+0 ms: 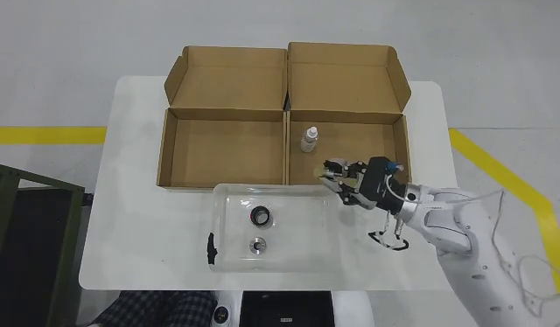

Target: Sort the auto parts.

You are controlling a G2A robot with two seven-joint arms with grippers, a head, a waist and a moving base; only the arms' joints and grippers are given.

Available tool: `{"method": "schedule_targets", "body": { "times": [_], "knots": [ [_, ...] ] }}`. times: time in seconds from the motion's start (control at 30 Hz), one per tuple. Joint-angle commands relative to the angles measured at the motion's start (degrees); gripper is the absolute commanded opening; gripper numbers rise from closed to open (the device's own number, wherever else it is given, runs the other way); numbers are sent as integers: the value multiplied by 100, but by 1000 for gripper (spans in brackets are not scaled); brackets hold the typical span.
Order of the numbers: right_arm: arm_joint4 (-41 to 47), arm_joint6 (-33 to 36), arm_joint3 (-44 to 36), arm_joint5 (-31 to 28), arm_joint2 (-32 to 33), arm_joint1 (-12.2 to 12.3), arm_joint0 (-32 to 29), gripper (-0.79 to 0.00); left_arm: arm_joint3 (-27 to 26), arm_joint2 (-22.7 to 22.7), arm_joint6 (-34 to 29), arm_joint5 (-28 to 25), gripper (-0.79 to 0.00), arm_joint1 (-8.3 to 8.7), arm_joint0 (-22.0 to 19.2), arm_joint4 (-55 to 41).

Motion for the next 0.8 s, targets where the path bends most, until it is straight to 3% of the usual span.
{"method": "schedule_targets", "body": {
  "times": [0.0,0.5,0.77],
  "knots": [
    [-68,202,45,82,-23,2,107,-785,0,0,0,0,0,0,0,0],
    [-679,1784,527,632,-564,-40,1137,-785,0,0,0,0,0,0,0,0],
    [-705,2124,1173,694,-1066,-127,1700,-785,0,0,0,0,0,0,0,0]
  ]
}}
